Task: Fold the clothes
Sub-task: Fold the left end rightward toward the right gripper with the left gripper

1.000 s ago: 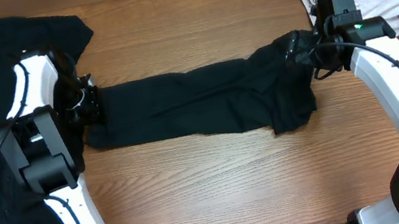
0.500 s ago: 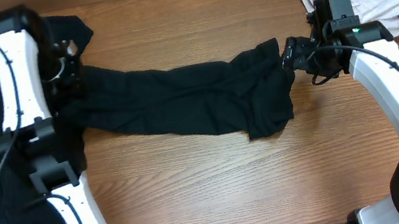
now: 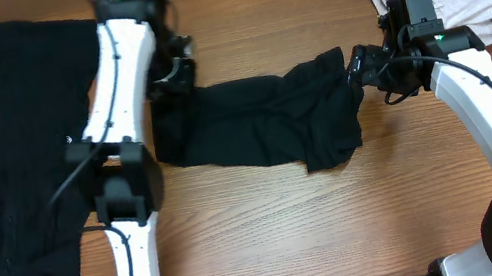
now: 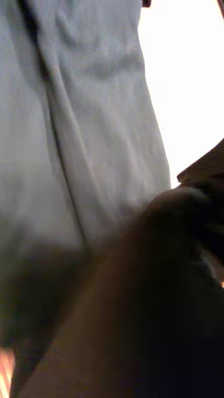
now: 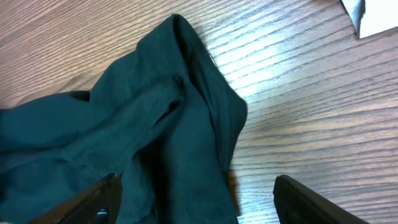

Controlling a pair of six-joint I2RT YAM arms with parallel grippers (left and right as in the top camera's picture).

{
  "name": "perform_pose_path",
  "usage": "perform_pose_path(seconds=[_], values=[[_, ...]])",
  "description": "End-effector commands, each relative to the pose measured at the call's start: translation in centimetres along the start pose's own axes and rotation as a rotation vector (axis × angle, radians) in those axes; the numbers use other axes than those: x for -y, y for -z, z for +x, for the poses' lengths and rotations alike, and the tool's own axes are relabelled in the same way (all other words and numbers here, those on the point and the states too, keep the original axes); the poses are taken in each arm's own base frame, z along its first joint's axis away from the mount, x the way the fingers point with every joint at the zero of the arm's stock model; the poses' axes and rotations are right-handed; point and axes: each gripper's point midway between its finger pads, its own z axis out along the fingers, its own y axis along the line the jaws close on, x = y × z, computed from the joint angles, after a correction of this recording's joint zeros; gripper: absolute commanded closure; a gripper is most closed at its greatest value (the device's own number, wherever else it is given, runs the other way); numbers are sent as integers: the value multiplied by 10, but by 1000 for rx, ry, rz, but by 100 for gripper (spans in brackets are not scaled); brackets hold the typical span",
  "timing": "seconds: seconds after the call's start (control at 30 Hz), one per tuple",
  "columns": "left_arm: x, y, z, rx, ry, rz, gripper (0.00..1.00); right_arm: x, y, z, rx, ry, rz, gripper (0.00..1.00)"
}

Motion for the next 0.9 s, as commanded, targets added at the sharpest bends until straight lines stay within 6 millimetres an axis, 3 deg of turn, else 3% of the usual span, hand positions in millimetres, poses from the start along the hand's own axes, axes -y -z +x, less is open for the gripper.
perform_pose_path(seconds=[0.0,0.53,0.67,0.8,0.87], values=[[22,5,-3,25,-34,-7,78,4,-1,3,-7,1,15,18],[99,-2,-20,97,-147,113,75,6,-1,3,-9,2,24,14],[109,-1,-26,126,-161,154,51,6,-1,3,-9,2,24,14],[106,0,-29,137,-160,148,16,5,-2,2,-5,-1,20,10],[102,2,-30,141,-151,145,4,2,-6,3,-18,-1,0,9]])
